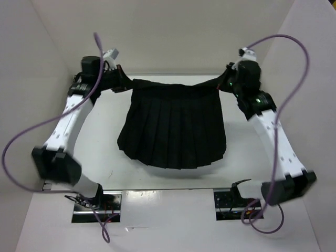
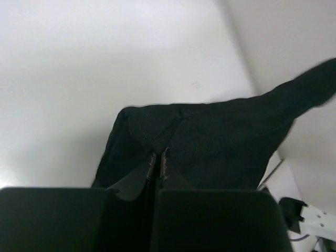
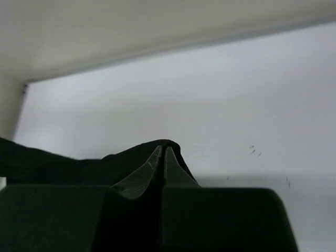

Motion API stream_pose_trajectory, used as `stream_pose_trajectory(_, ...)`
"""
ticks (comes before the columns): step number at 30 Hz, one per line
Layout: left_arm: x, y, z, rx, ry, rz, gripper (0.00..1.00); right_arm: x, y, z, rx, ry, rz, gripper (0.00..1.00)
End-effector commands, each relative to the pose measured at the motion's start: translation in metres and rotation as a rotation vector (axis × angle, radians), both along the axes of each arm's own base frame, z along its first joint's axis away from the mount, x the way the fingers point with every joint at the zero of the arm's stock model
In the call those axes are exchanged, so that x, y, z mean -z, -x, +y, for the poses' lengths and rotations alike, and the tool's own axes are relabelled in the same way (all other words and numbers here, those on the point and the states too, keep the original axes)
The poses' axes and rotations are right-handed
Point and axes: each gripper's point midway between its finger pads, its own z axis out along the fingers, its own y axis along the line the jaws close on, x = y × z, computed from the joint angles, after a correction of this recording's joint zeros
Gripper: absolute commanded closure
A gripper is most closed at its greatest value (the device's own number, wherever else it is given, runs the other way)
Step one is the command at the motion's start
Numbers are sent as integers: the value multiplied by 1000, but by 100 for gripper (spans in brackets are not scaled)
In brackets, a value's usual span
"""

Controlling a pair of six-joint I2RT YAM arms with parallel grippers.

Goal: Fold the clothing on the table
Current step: Flatten the skirt out

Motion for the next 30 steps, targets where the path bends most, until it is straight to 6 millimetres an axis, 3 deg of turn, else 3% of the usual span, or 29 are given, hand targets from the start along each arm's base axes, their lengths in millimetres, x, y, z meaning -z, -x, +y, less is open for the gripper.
stream_pose_trajectory(1, 38, -59, 15, -74, -43, 125, 100, 12, -53, -2, 71, 10, 37, 100)
stream_pose_trajectory(2, 46, -78, 18, -74, -39, 148, 100, 7, -60, -3, 88, 12, 27, 100)
stream_pose_trajectory(3, 32, -88, 21, -71, -26, 115, 100, -17, -64, -5, 106, 2, -24, 100)
stream_pose_trajectory(4, -5, -100, 20, -75, -10, 35, 100, -29, -67, -10, 137, 1, -52, 100)
stream_pose_trajectory(6, -39, -105, 25, -86, -4, -38, 100, -68, -63, -16, 161, -17, -154, 100)
stream_pose_trajectory(7, -76, -103, 31, -97, 4, -127, 100, -84, -56, -20, 172, -18, -194, 100)
stream_pose_trajectory(10, -97, -93, 35, -107, 6, -162, 100, -104, -42, -27, 183, -11, -239, 100)
stream_pose_trajectory(11, -98, -89, 36, -107, 6, -160, 100, -98, -39, -25, 172, -7, -222, 100)
stream_pose_trajectory(13, -74, -82, 36, -106, 3, -124, 100, -86, -31, -27, 171, 2, -196, 100)
stream_pose_trajectory(14, -59, -78, 35, -110, 10, -91, 100, -57, -30, -25, 161, 7, -129, 100)
stream_pose_trajectory(15, -24, -70, 36, -110, 5, -25, 100, -40, -28, -23, 148, 17, -89, 100)
stream_pose_trajectory(16, -3, -65, 36, -110, 1, 19, 100, -26, -26, -21, 137, 12, -58, 100)
stream_pose_trajectory(17, 13, -57, 36, -110, -1, 52, 100, 11, -19, -14, 92, 15, 27, 100)
stream_pose_trajectory(18, 37, -51, 36, -110, -6, 108, 100, 34, -16, -10, 72, 16, 88, 100)
stream_pose_trajectory(19, 89, -36, 37, -110, -16, 233, 100, 75, -5, -7, 54, 23, 190, 100)
stream_pose_trajectory(21, 130, -14, 37, -105, -31, 329, 100, 102, 15, -2, 26, -18, 263, 100)
stream_pose_trajectory(22, 173, 8, 40, -117, -48, 438, 100, 124, 30, -1, 26, -41, 322, 100)
stream_pose_trajectory(27, 227, 72, 26, -78, -62, 602, 100, 152, 80, 0, 22, -91, 499, 100)
stream_pose_trajectory(30, 220, 86, 24, -88, -74, 607, 100, 163, 107, 0, 25, -111, 614, 100)
